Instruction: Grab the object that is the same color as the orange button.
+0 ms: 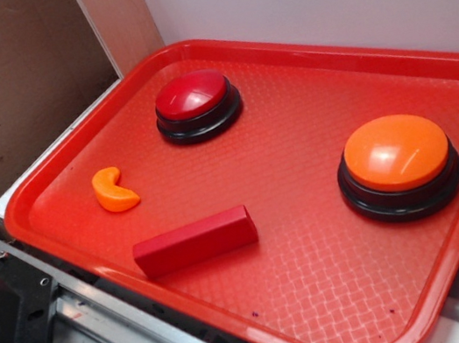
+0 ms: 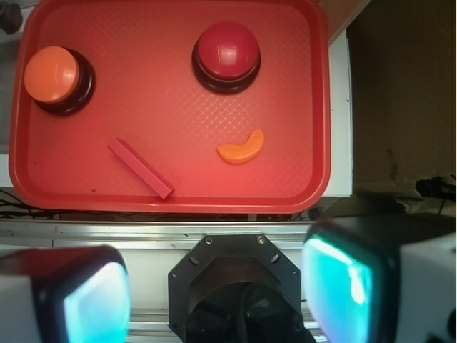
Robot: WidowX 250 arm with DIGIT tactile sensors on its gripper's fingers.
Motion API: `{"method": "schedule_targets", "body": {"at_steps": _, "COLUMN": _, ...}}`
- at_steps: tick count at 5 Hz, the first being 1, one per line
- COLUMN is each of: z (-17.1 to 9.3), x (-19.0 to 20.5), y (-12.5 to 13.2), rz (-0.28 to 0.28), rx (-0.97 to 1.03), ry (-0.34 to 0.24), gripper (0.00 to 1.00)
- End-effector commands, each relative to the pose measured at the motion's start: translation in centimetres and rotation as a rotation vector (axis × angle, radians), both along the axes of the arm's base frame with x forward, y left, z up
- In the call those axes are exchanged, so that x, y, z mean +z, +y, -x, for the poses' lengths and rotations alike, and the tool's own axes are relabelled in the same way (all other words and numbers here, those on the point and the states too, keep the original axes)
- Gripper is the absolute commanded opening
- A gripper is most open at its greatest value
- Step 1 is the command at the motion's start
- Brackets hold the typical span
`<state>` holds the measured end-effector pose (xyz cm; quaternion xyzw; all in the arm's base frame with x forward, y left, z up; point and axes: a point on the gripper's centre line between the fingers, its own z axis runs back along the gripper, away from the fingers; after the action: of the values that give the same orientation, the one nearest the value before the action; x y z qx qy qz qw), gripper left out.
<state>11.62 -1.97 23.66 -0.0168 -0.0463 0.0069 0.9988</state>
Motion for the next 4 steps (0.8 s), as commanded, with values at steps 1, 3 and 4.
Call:
{"method": "schedule_targets", "body": {"at_steps": 1, "z": 0.0, "x": 0.0, "y": 0.0, "rz": 0.000, "rx": 0.000, "ry": 0.000, "gripper": 1.00}}
{"method": "schedule_targets", "body": {"at_steps": 3, "z": -2.5, "x": -3.2, "y": 0.6, "rz": -0.005, "rx": 0.145, "ry": -0.015, "gripper": 1.00}}
{"method": "schedule_targets", "body": {"at_steps": 4, "z": -3.1, "x": -5.8, "y": 1.5, "rz": -0.006, "rx": 0.310, "ry": -0.019, "gripper": 1.00}}
